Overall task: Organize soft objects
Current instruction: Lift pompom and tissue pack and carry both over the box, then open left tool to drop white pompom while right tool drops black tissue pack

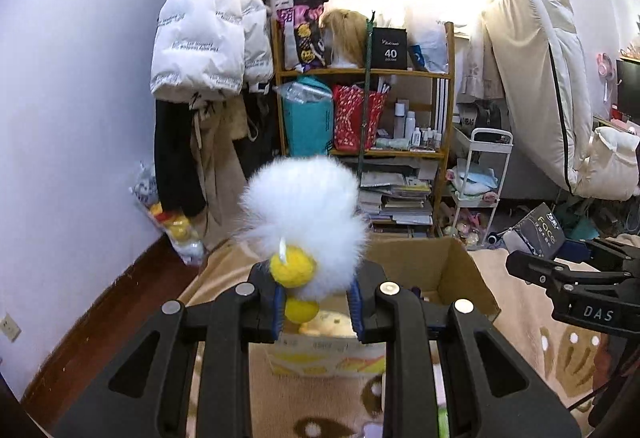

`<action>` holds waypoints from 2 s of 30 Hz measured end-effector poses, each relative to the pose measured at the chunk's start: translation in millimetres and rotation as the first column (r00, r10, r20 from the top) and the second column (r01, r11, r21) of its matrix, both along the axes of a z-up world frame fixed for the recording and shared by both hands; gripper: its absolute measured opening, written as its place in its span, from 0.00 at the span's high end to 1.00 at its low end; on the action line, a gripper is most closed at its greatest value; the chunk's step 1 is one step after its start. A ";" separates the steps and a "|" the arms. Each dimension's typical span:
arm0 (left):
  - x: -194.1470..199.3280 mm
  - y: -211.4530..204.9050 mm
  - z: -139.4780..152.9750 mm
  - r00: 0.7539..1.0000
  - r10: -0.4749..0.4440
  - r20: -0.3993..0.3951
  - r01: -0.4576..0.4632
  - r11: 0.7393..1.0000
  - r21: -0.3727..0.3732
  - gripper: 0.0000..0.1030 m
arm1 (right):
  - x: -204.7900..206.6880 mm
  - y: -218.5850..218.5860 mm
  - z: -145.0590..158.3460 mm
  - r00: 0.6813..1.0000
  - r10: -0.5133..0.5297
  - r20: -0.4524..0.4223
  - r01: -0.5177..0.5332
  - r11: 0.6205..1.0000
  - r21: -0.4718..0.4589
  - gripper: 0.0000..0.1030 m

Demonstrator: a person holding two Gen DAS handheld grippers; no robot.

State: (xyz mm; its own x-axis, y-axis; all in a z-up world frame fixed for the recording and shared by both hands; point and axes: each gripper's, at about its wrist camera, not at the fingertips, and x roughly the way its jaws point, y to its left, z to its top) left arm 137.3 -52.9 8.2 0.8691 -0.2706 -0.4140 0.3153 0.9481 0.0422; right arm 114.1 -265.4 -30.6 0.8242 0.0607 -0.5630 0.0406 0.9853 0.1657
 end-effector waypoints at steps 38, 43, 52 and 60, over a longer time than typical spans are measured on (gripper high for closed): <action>60.9 -19.7 -82.7 0.969 0.031 -0.246 -0.008 0.996 0.092 0.51 | 51.7 -7.4 -67.4 0.996 0.030 -0.090 -0.023 0.997 0.073 0.31; 59.3 -16.7 -78.0 0.969 0.062 -0.239 -0.035 0.993 0.113 0.32 | 51.1 -7.7 -69.2 0.995 0.027 -0.094 -0.018 0.995 0.100 0.31; 51.9 -4.0 -62.9 0.972 0.115 -0.206 -0.091 0.988 0.124 0.11 | 41.9 -1.4 -70.6 0.995 0.020 -0.099 -0.012 0.997 0.080 0.21; 34.8 -0.2 -57.8 0.968 0.119 -0.219 -0.090 0.986 0.140 0.07 | 22.9 0.1 -64.0 0.995 -0.006 -0.103 0.014 0.997 0.072 0.07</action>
